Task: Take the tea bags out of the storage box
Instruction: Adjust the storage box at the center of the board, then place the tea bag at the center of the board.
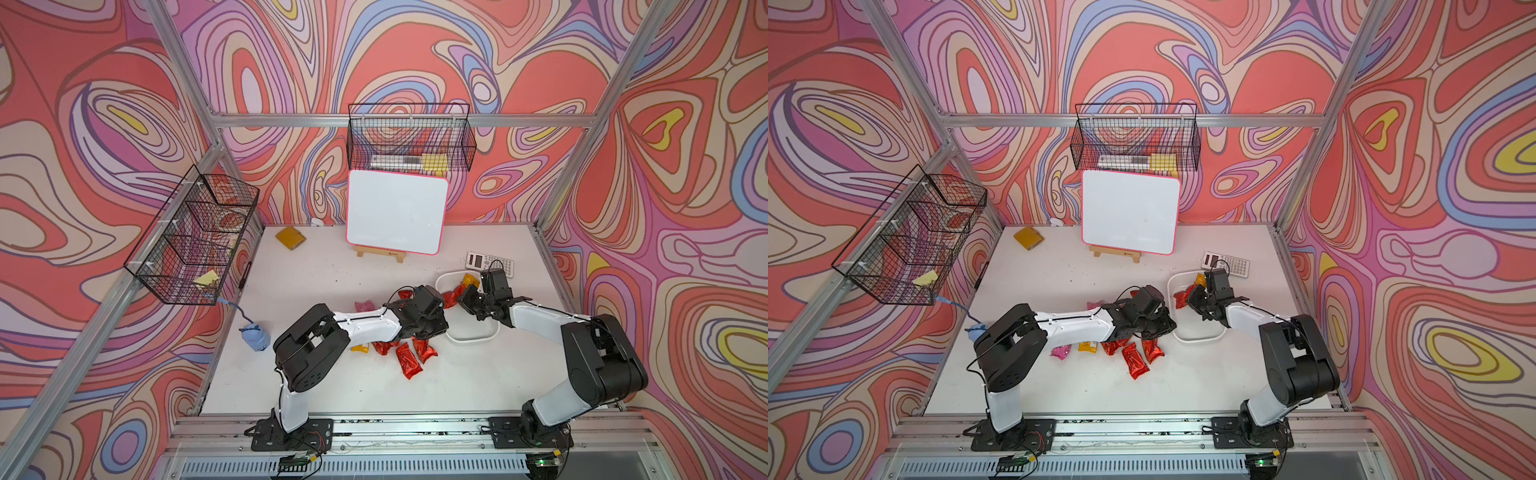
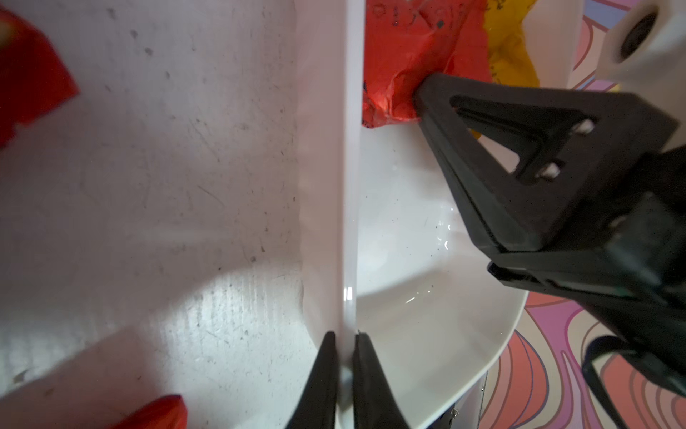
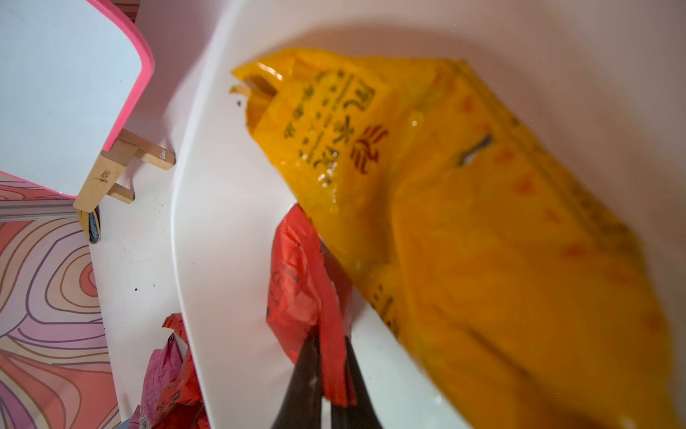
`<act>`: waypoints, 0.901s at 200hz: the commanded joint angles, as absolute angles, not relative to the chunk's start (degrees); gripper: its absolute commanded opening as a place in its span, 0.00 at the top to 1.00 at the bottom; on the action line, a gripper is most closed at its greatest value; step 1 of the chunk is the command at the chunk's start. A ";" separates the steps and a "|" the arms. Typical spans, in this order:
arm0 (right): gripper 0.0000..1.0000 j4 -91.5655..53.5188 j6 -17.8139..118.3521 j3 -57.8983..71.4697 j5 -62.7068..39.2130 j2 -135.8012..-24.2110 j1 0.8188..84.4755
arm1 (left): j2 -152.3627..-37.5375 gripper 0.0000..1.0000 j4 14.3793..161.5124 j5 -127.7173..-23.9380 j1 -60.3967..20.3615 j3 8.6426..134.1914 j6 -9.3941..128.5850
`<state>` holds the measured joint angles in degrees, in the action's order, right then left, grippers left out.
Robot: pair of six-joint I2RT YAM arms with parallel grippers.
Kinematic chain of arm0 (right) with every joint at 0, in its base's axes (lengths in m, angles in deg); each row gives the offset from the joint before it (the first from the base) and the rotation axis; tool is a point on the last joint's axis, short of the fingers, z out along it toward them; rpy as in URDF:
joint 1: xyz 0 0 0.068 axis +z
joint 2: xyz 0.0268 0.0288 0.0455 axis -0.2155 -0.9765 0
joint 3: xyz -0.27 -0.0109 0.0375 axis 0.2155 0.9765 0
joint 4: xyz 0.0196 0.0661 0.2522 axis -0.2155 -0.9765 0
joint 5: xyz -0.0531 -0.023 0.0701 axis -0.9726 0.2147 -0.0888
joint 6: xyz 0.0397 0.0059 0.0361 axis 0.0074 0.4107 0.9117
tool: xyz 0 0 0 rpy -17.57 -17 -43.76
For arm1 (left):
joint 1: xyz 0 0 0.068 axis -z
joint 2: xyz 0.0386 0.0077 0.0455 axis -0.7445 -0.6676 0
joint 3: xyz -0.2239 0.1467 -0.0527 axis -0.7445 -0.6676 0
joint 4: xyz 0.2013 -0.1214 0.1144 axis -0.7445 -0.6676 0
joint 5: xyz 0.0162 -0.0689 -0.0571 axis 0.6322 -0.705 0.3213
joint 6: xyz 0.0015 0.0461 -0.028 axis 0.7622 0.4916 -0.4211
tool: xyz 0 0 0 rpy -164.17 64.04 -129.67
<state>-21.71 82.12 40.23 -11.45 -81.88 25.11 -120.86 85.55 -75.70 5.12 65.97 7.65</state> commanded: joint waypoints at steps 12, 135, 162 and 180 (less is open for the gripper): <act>0.95 -25.67 79.46 41.27 -11.51 -77.66 24.37 | -121.85 0.87 85.54 -74.26 5.72 66.25 5.92; 1.00 -47.96 71.21 34.85 -8.28 -63.74 24.47 | -102.66 0.48 83.05 -50.08 4.19 57.58 12.96; 1.00 -51.10 70.12 31.71 -7.64 -63.69 26.33 | -98.60 0.48 79.20 -46.12 1.80 53.68 9.18; 1.00 -53.46 68.92 28.75 -6.70 -65.84 28.44 | -96.11 0.48 77.03 -44.22 0.35 50.98 6.68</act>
